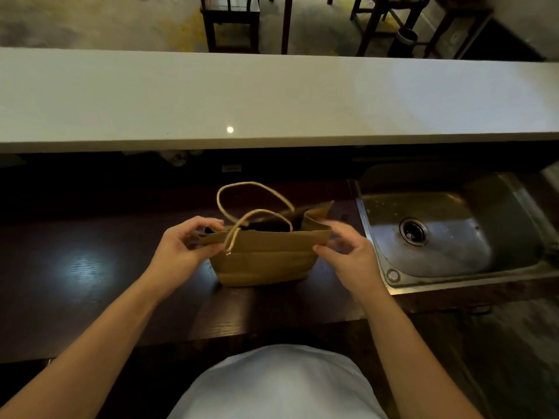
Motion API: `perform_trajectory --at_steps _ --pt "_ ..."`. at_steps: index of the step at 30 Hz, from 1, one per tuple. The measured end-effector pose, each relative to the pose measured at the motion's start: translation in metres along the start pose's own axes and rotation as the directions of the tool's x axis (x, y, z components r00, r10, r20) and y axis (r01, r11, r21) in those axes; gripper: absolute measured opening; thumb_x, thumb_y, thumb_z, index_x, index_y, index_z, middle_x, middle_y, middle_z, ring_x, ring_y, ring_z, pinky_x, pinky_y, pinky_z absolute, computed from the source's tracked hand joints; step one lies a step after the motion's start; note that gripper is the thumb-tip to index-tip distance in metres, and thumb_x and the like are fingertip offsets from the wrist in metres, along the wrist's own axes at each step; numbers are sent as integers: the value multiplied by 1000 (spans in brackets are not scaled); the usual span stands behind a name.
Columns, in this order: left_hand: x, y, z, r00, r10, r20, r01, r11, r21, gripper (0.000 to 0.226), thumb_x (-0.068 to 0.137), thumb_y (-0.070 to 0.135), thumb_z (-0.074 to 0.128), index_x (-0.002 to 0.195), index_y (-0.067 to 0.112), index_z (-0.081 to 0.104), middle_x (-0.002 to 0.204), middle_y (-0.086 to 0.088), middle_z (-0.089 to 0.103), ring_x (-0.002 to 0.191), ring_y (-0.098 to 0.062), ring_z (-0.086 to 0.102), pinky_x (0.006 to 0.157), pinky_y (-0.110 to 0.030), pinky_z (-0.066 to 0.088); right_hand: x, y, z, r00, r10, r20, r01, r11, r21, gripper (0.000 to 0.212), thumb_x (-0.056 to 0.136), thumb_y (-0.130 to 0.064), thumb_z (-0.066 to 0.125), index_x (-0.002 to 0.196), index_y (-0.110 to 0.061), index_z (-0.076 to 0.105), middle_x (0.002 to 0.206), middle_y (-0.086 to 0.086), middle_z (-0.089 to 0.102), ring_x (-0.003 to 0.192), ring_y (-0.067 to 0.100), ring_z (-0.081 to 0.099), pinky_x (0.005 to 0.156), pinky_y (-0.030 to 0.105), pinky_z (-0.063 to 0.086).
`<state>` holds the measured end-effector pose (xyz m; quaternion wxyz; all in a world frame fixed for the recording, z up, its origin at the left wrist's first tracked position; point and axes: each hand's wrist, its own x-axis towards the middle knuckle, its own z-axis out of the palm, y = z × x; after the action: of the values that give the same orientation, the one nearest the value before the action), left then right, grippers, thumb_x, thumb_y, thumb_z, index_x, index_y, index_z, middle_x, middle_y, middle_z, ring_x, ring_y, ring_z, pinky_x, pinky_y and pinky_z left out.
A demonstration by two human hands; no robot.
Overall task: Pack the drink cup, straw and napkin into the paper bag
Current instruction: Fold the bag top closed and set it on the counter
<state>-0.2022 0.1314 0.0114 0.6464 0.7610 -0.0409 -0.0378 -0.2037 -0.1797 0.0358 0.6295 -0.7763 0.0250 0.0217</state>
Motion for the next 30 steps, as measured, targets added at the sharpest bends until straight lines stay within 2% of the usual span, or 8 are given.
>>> perform_trajectory --at_steps 3,7,10,13,17,21,24,30 --pt "1 5 2 999 23 -35 -22 1000 13 34 77 -9 75 83 24 79 113 -6 72 109 -25 68 88 -23 54 2 -1 1 991 -107 -77 93 983 -156 42 71 5 79 95 -28 65 108 2 64 99 15 63 74 23 53" --pt "0 5 -3 999 1 40 -2 1000 29 42 79 -13 72 96 25 77 117 -4 73 105 -22 71 88 -20 55 6 1 -3 996 31 80 -26 997 -68 87 74 4 78 140 -38 40 132 -10 53 114 2 54 88 22 53" --pt "3 6 -7 997 -5 75 8 999 -37 48 76 -8 76 116 19 71 117 -7 73 112 -20 69 92 -24 55 11 7 0 1000 -21 -12 21 999 -50 35 75 9 74 97 -18 74 93 5 72 86 9 68 76 30 56" --pt "5 9 -5 994 46 99 -44 999 -20 40 74 -13 73 101 16 76 115 -4 73 115 -17 67 92 -21 53 12 15 3 994 -58 -94 57 998 -17 28 69 22 70 74 -5 75 82 15 67 79 21 65 73 29 52" --pt "5 3 -6 991 25 133 -61 961 270 58 72 -34 58 83 18 82 121 -5 70 119 -22 63 102 -34 48 9 27 -1 999 -47 -10 44 982 -182 35 74 24 60 76 -6 77 97 6 69 93 16 64 85 26 50" --pt "8 -2 -2 960 -24 280 -158 779 607 54 77 -20 53 103 19 80 129 2 67 123 -18 58 102 -30 44 10 29 0 996 7 89 24 940 -340 38 80 0 64 108 -26 72 103 -11 69 98 -1 60 88 20 48" --pt "18 1 14 954 21 298 -236 668 706 34 83 7 72 114 20 68 117 2 70 111 -21 63 94 -37 50 13 32 16 989 -62 135 132 790 -598 54 75 -16 78 124 -33 62 107 -6 52 103 13 49 92 28 41" --pt "39 -5 54 959 10 285 -248 523 815 40 86 27 72 125 23 67 118 2 68 106 -24 57 85 -39 52 40 27 54 961 -117 252 274 554 -786 29 77 -15 73 104 -25 71 112 -1 60 108 24 48 93 43 27"
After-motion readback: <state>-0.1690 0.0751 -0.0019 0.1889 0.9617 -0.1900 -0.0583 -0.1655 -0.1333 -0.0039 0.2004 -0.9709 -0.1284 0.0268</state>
